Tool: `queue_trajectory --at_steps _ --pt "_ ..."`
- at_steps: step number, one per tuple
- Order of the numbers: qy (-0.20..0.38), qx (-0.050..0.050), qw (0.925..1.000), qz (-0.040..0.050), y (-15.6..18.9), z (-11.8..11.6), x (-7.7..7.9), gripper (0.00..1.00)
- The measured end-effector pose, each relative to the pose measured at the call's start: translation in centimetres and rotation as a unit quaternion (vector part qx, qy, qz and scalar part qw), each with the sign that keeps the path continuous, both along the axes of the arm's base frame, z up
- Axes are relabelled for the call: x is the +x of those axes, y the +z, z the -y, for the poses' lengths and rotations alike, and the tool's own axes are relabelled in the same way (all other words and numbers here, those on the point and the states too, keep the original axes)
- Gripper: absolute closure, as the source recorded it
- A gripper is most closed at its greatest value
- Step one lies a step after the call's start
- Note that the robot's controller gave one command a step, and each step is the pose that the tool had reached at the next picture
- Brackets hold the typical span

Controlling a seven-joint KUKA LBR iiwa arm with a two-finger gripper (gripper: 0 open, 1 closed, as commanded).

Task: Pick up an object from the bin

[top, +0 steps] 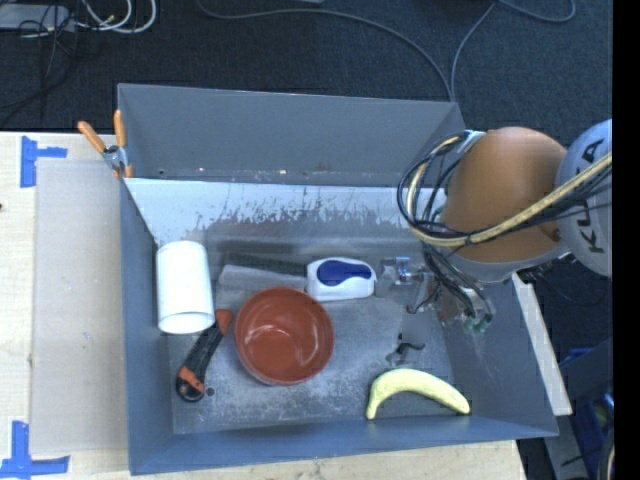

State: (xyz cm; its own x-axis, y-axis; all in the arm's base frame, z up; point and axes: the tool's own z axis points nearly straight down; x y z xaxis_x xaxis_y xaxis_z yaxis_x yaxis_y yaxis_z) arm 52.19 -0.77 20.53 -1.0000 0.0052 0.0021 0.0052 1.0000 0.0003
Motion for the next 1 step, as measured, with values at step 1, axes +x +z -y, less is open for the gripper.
queue_trajectory --at_steps 1 --pt "0.000 0.000 1.0000 0.0000 0.00 0.00 0.00 0.00"
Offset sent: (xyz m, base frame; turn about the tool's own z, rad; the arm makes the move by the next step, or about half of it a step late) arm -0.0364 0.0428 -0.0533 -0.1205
